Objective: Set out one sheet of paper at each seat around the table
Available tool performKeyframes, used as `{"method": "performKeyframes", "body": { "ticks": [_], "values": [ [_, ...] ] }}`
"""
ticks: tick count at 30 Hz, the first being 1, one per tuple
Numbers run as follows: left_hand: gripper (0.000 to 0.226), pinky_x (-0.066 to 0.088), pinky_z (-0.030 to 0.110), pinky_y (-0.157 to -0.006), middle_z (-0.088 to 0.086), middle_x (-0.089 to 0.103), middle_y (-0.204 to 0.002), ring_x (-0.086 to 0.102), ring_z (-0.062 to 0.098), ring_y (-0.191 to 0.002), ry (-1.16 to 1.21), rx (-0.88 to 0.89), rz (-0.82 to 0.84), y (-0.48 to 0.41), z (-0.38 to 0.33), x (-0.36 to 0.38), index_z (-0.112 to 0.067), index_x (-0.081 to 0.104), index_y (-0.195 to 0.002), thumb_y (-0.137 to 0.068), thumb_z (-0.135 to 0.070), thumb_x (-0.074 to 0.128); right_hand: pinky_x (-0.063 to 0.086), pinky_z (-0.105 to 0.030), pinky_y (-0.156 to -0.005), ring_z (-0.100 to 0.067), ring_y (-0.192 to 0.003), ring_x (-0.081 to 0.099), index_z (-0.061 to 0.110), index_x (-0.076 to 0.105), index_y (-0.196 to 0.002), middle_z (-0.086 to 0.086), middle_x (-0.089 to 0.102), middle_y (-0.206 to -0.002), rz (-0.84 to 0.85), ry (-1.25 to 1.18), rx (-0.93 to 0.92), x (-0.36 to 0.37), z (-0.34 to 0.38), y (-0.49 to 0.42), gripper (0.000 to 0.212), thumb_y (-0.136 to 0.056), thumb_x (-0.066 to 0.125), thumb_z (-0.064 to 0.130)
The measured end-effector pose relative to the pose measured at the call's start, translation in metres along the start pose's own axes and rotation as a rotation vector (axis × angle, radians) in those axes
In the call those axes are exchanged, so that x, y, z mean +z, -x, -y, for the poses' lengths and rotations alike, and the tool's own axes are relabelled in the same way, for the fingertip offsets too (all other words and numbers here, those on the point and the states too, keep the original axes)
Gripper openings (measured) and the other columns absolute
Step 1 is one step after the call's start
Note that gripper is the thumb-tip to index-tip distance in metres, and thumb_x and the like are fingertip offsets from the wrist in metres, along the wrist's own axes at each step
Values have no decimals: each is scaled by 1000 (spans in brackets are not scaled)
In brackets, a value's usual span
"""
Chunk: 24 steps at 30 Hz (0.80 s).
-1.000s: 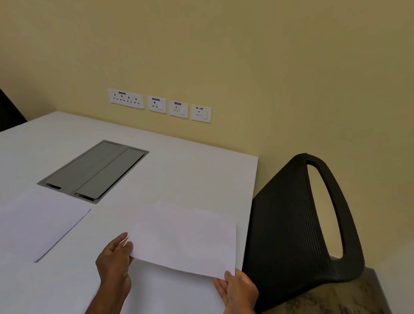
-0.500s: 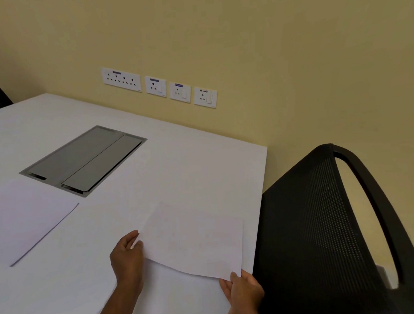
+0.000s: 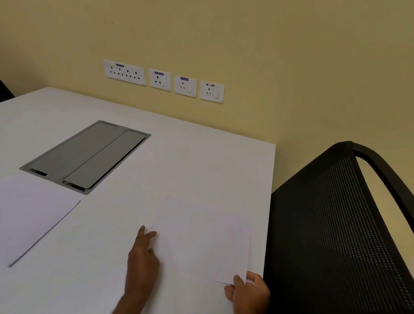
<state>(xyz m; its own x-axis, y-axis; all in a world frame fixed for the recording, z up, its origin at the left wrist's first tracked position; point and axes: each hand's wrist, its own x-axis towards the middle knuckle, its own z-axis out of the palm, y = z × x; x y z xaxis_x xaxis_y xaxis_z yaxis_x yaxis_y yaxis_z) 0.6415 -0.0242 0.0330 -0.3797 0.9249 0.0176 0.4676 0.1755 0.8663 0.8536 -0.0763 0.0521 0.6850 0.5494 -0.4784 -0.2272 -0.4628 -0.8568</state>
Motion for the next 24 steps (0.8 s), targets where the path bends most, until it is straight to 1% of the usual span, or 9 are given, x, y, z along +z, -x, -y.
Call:
{"method": "performKeyframes", "body": {
  "ticks": [5,8,9,11,14,16,18,21,24],
  "values": [
    [49,27,38,-118,-1,34,-158,30,18,-146,-141,43,50,2,7,3,-15,60,-130,-92,8,37,54,-30,-42,-28,-63,69,4,63,-115,-22,70,-84,-4,174,-82,5,-9,-5,31,-87,73,-1],
    [54,18,39,-121,7,37,-157,20,24,-150,-326,137,46,3,14,7,-12,61,-129,-88,13,36,60,-39,-49,-25,-58,68,8,57,-132,-15,68,-73,-27,358,-105,4,-15,-8,51,-85,77,6],
    [55,17,39,-121,10,40,-155,22,28,-150,-381,158,35,3,16,8,-10,62,-127,-86,13,33,62,-42,-53,-27,-62,69,9,55,-135,-15,68,-76,-41,402,-109,4,-18,-9,56,-85,78,9],
    [61,15,42,-121,18,51,-145,34,36,-144,-498,222,12,0,24,10,-6,65,-121,-79,11,24,63,-48,-64,-34,-81,71,15,50,-141,-19,71,-94,-38,487,-143,5,-19,-10,65,-83,80,18],
    [61,7,47,-119,21,65,-125,49,46,-130,-680,298,-32,-4,33,12,-2,68,-113,-68,8,27,56,-43,-89,-38,-109,64,17,48,-145,-19,67,-119,-12,580,-196,-1,-8,-4,65,-87,77,23],
    [58,-4,47,-119,20,67,-120,51,47,-126,-765,315,-43,-6,35,12,-2,67,-113,-70,6,29,50,-42,-96,-35,-117,61,18,49,-146,-16,67,-125,22,618,-224,-5,-1,-1,60,-91,73,24],
    [58,-1,50,-117,20,67,-121,53,47,-124,-821,327,-32,-6,37,12,-1,66,-115,-72,3,27,50,-41,-98,-32,-117,62,19,52,-144,-14,68,-124,51,645,-241,-6,-1,0,53,-94,69,25],
    [57,17,53,-109,22,65,-124,56,46,-122,-838,308,35,-6,42,13,0,66,-118,-75,-1,28,50,-38,-95,-30,-116,62,22,52,-144,-12,67,-125,63,693,-265,-9,1,5,50,-97,64,29],
    [53,19,50,-108,28,56,-135,51,47,-128,-785,267,81,-3,38,8,3,61,-126,-90,-20,28,50,-37,-94,-28,-114,64,22,45,-149,-11,69,-123,61,704,-345,-13,8,7,54,-99,59,35]
  ]
}}
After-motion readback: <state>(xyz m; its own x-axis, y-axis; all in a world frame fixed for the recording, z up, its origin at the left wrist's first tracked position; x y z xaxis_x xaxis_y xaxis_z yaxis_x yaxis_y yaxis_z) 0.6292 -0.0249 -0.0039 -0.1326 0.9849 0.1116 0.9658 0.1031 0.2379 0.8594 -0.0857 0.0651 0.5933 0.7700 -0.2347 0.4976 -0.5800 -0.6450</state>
